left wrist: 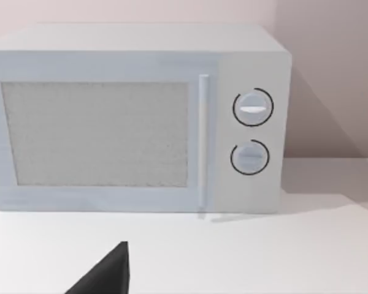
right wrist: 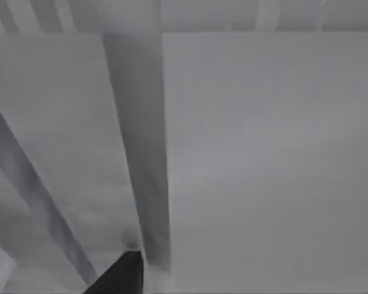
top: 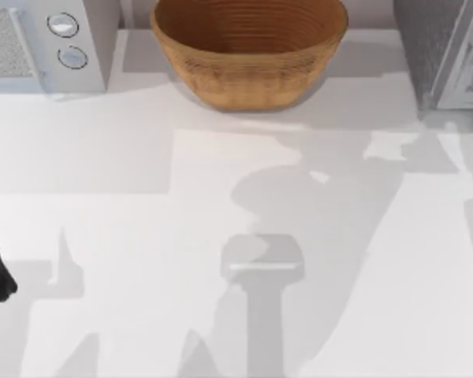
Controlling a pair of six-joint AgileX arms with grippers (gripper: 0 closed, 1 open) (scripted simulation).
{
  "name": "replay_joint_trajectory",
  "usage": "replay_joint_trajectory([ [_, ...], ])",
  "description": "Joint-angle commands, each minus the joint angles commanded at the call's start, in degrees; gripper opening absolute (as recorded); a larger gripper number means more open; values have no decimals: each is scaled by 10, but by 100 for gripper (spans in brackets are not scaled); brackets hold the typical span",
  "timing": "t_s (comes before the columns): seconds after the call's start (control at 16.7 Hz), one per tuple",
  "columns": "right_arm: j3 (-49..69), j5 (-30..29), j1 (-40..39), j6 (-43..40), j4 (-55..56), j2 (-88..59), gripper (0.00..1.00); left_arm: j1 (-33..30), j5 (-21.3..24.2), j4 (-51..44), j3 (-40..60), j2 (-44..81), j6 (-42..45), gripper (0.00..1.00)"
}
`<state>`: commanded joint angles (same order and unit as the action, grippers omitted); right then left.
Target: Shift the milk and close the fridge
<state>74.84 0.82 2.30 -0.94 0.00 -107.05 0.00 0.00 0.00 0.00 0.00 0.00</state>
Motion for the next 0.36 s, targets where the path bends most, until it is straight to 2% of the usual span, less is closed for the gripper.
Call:
replay_joint_trajectory([
  [0.36,79,1,-1,4,-23,-69,100,0,0,0,0,0,0,100],
])
